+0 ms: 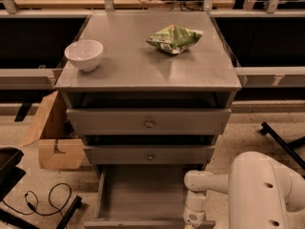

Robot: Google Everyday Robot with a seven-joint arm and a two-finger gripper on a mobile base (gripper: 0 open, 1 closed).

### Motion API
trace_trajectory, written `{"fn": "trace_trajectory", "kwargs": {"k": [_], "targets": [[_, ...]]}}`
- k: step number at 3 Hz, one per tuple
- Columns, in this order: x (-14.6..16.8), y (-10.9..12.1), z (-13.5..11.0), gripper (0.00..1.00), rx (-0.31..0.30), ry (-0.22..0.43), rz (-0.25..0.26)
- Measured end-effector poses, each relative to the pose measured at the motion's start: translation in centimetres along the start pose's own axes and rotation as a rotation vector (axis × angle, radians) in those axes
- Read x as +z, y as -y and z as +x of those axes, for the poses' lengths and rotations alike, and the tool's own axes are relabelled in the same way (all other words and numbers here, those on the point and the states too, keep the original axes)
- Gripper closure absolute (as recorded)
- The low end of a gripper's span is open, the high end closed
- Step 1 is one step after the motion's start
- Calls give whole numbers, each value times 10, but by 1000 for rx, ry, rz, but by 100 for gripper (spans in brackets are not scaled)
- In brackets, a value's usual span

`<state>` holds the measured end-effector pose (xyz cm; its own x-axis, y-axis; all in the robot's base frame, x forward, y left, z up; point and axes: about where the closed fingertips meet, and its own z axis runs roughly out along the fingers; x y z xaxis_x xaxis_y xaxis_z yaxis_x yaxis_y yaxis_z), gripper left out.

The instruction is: Open bottom drawer

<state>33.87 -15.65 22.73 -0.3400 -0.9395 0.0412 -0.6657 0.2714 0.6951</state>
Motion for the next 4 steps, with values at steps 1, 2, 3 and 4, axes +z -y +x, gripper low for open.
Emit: {"fn": "trace_trajectory", "kwargs": {"k": [1,2,3,4], "targets": [[0,0,0,54,0,0,0],[0,0,0,30,0,0,0],[0,0,0,6,0,0,0],[0,0,0,0,0,0,0]]}}
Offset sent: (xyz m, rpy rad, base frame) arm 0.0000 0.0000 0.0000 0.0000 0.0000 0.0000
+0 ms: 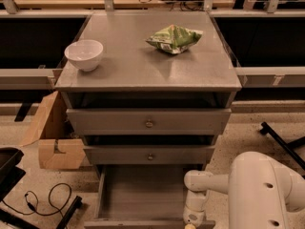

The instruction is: Open bottom drawer

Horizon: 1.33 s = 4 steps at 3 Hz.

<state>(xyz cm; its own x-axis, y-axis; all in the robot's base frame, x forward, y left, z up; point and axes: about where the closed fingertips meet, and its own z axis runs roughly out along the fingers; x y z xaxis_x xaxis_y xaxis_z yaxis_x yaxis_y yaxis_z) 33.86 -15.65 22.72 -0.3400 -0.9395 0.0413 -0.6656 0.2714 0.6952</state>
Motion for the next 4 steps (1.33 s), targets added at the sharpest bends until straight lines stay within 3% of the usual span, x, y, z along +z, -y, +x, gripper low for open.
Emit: {"fn": "trace_trajectory", "kwargs": {"k": [2,4], "targets": [[-8,-1,1,0,-9,8,20],[-13,1,1,42,-11,8,28]]}}
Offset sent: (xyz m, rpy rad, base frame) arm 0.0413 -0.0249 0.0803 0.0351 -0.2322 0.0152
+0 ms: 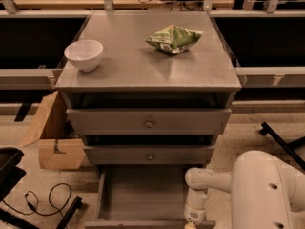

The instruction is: Open bottom drawer

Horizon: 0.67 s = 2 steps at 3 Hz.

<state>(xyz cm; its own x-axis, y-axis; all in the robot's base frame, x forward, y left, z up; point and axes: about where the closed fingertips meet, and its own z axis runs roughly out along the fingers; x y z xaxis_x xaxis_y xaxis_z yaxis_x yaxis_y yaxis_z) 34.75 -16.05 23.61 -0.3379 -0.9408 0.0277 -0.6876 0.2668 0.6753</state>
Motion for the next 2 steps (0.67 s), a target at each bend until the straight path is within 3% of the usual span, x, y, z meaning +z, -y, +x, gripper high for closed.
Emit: {"fn": "trace_trajectory", "kwargs": {"k": [2], "targets": [[-8,4,-3,88,6,18,34]]}}
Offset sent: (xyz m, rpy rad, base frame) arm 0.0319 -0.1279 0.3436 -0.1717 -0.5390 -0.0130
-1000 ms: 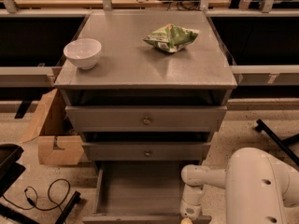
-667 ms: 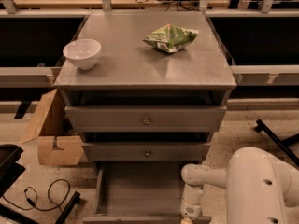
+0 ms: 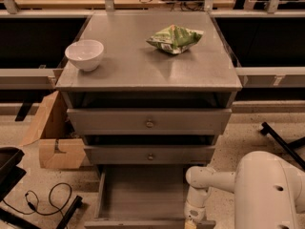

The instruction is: Open bottom drawer

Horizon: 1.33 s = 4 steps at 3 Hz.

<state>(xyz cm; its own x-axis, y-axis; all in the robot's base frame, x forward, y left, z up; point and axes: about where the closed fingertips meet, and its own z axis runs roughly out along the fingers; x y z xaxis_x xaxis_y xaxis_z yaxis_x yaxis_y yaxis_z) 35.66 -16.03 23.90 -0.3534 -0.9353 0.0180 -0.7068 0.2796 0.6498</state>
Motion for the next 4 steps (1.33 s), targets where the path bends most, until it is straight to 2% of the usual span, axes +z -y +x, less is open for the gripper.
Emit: {"fn": "trace_trajectory", "kwargs": {"k": [1,2,3,4], "targets": [[-5,2,-2,100,3,11,20],[-14,1,-3,100,9,27,54],[-51,-28,15,100,12,23,126],[-84,-89,44,100,35,58,211]]}}
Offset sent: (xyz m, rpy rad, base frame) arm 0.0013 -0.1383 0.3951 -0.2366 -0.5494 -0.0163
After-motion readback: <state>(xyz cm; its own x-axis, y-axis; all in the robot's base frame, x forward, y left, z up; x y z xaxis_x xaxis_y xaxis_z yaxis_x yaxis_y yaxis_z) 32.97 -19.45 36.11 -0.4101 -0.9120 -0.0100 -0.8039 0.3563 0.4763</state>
